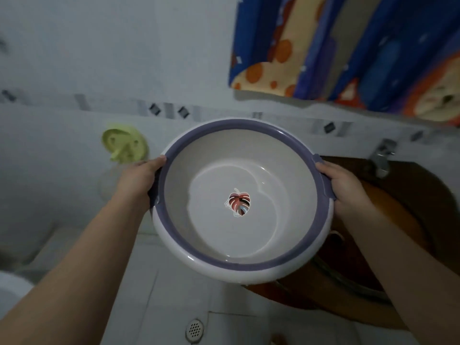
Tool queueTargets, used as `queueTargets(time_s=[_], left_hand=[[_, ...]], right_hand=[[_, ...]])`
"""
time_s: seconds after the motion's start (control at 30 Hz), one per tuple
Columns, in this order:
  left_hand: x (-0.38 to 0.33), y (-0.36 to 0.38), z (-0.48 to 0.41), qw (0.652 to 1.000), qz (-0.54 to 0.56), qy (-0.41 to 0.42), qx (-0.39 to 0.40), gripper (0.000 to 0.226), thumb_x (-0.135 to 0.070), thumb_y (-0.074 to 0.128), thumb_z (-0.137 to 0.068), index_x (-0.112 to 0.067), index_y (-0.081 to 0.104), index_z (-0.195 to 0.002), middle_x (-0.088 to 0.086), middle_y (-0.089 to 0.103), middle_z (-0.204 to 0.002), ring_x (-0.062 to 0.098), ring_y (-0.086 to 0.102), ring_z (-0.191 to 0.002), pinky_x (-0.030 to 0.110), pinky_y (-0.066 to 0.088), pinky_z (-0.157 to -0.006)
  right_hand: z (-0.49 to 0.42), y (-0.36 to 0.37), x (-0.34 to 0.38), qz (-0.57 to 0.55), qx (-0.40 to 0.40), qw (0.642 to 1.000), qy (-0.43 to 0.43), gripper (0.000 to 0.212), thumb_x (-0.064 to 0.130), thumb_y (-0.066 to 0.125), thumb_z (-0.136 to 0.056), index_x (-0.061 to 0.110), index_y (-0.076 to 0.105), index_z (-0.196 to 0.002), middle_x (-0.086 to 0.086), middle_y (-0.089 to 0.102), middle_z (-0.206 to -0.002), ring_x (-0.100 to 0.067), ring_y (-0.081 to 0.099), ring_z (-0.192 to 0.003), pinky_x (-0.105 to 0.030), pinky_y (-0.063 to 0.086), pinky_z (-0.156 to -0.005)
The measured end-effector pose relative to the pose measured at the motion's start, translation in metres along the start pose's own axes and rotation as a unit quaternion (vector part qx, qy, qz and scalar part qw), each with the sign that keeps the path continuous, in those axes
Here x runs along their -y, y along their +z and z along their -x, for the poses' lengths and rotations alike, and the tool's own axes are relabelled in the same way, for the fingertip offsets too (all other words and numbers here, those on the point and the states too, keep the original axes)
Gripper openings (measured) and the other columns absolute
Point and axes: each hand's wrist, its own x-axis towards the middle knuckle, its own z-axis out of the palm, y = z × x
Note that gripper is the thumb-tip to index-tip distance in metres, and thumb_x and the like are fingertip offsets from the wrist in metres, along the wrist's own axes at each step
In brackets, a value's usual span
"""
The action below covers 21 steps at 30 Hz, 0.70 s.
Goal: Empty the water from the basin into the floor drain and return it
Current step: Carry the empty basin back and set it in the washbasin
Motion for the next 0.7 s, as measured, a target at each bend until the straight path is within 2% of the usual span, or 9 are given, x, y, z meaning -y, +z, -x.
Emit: queueTargets(time_s=[0.13,0.2,0.27,0.33,0.37,0.47,0.53,0.63,0.7], left_hand=[[0.009,0.060,-0.003,0.998,-0.028,-0.003,0.056,0.018,-0.018,0.066,-0.080,-0.009,0.062,-0.064,-0.003,0.065,-0.042,0.013,0.062,-0.041,0.025,0.050,-0.051],[0.014,0.087,-0.004,0.996,-0.042,-0.010,0.078,0.018,-0.019,0.066,-0.079,-0.009,0.063,-0.065,-0.003,0.065,-0.041,0.018,0.063,-0.047,0.028,0.049,-0.055],[0.019,0.118,-0.003,0.993,-0.055,-0.014,0.102,0.018,-0.019,0.067,-0.079,-0.009,0.063,-0.065,-0.004,0.064,-0.041,0.017,0.063,-0.044,0.024,0.048,-0.049],[0.023,0.143,-0.002,0.991,-0.065,-0.014,0.119,0.019,-0.020,0.066,-0.080,-0.008,0.062,-0.065,-0.004,0.064,-0.040,0.012,0.061,-0.037,0.019,0.046,-0.038],[0.026,0.155,-0.001,0.989,-0.073,-0.017,0.127,0.019,-0.021,0.066,-0.079,-0.008,0.063,-0.066,-0.004,0.064,-0.040,0.014,0.062,-0.038,0.019,0.045,-0.038],[0.035,0.187,-0.002,0.984,-0.107,-0.024,0.138,0.019,-0.023,0.068,-0.078,-0.008,0.064,-0.066,0.004,0.069,-0.051,0.024,0.064,-0.055,0.028,0.049,-0.055],[0.042,0.206,0.000,0.982,-0.125,-0.030,0.140,0.020,-0.023,0.068,-0.078,-0.007,0.064,-0.067,0.012,0.068,-0.066,0.029,0.063,-0.064,0.034,0.050,-0.064],[0.057,0.236,0.005,0.979,-0.155,-0.025,0.132,0.022,-0.022,0.067,-0.079,-0.008,0.062,-0.063,0.011,0.065,-0.067,0.026,0.061,-0.059,0.029,0.047,-0.056],[0.069,0.257,0.011,0.976,-0.173,-0.019,0.127,0.021,-0.020,0.066,-0.080,-0.012,0.062,-0.061,0.008,0.065,-0.067,0.024,0.060,-0.059,0.026,0.045,-0.053]], right_hand=[[0.014,-0.052,0.009,0.017,-0.064,0.998,0.005,0.019,0.020,0.052,-0.089,0.013,0.068,-0.097,-0.004,0.075,-0.085,-0.022,0.070,-0.077,-0.032,0.051,-0.068],[0.018,-0.075,0.011,0.018,-0.104,0.994,0.015,0.024,0.022,0.052,-0.089,0.011,0.065,-0.106,-0.008,0.072,-0.096,-0.028,0.067,-0.087,-0.039,0.051,-0.077],[0.022,-0.099,0.012,0.023,-0.145,0.989,0.032,0.029,0.021,0.050,-0.091,0.006,0.060,-0.113,-0.009,0.070,-0.096,-0.033,0.061,-0.093,-0.044,0.048,-0.087],[0.022,-0.118,0.011,0.014,-0.165,0.985,0.040,0.022,0.019,0.048,-0.091,0.006,0.063,-0.102,-0.002,0.072,-0.072,-0.030,0.059,-0.084,-0.041,0.047,-0.081],[0.021,-0.128,0.010,0.010,-0.184,0.982,0.048,0.020,0.018,0.048,-0.091,0.006,0.063,-0.099,0.000,0.071,-0.066,-0.028,0.058,-0.082,-0.038,0.046,-0.078],[0.016,-0.153,0.005,-0.001,-0.232,0.970,0.073,0.028,0.017,0.049,-0.091,0.002,0.059,-0.112,-0.004,0.063,-0.080,-0.024,0.056,-0.079,-0.034,0.046,-0.072],[0.012,-0.171,-0.001,-0.017,-0.234,0.967,0.101,0.025,0.018,0.052,-0.089,0.003,0.063,-0.106,-0.005,0.063,-0.082,-0.025,0.058,-0.075,-0.032,0.047,-0.065],[0.000,-0.204,-0.010,-0.023,-0.237,0.960,0.148,0.019,0.022,0.056,-0.086,0.010,0.064,-0.099,-0.002,0.063,-0.083,-0.026,0.058,-0.078,-0.033,0.045,-0.064],[-0.009,-0.227,-0.017,0.000,-0.236,0.955,0.182,0.019,0.024,0.057,-0.086,0.013,0.062,-0.102,0.001,0.059,-0.081,-0.023,0.055,-0.076,-0.035,0.043,-0.069]])
